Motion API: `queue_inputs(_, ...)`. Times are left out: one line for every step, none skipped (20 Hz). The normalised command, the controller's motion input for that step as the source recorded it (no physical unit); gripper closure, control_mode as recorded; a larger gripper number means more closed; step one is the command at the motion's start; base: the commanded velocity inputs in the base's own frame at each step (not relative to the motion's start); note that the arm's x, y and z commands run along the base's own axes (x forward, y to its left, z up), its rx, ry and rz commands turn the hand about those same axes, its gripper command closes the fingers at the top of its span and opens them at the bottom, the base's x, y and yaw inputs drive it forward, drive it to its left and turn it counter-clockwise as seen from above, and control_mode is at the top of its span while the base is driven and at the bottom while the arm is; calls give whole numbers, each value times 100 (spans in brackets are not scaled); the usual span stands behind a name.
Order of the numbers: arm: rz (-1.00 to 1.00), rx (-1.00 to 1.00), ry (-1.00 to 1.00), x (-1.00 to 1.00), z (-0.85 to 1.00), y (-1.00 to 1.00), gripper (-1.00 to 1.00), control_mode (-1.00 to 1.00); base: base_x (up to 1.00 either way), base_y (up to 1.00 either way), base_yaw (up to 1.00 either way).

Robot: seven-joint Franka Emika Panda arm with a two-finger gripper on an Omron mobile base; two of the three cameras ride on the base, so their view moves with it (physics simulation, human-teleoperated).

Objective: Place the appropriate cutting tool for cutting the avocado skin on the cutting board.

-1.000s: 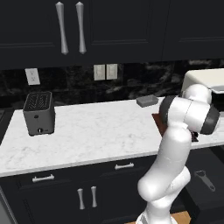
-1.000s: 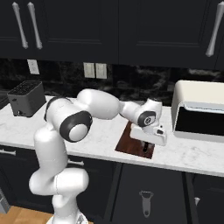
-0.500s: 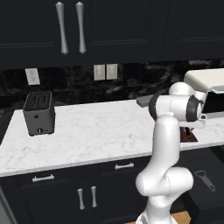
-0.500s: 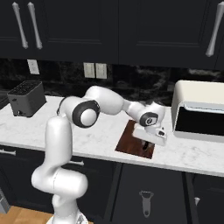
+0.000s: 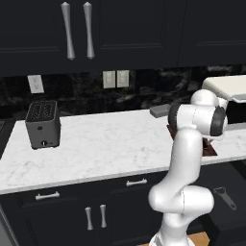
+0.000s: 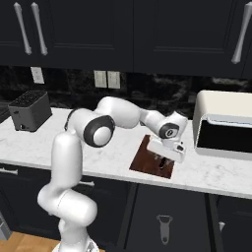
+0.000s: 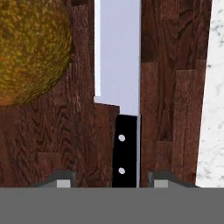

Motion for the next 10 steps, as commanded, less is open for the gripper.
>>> queue_inputs(0, -3, -12, -59, 51, 34, -100, -100, 0, 0, 0)
queue_inputs(0, -6, -12, -61, 63, 36, -100, -100, 0, 0, 0)
queue_inputs(0, -9, -17, -68, 71, 26, -100, -100, 0, 0, 0)
queue_inputs(0, -11, -15, -69, 74, 23, -100, -100, 0, 0, 0)
queue_inputs(0, -13, -13, -78, 78, 21, -100, -100, 0, 0, 0)
queue_inputs(0, -15, -13, -80, 79, 29, -100, -100, 0, 0, 0)
queue_inputs(0, -13, -15, -91, 79, 16, -100, -100, 0, 0, 0)
queue_inputs(0, -13, -15, -89, 83, 17, -100, -100, 0, 0, 0)
queue_inputs(0, -14, -16, -96, 80, 26, -100, -100, 0, 0, 0)
queue_inputs(0, -17, -15, -93, 74, 47, -100, -100, 0, 0, 0)
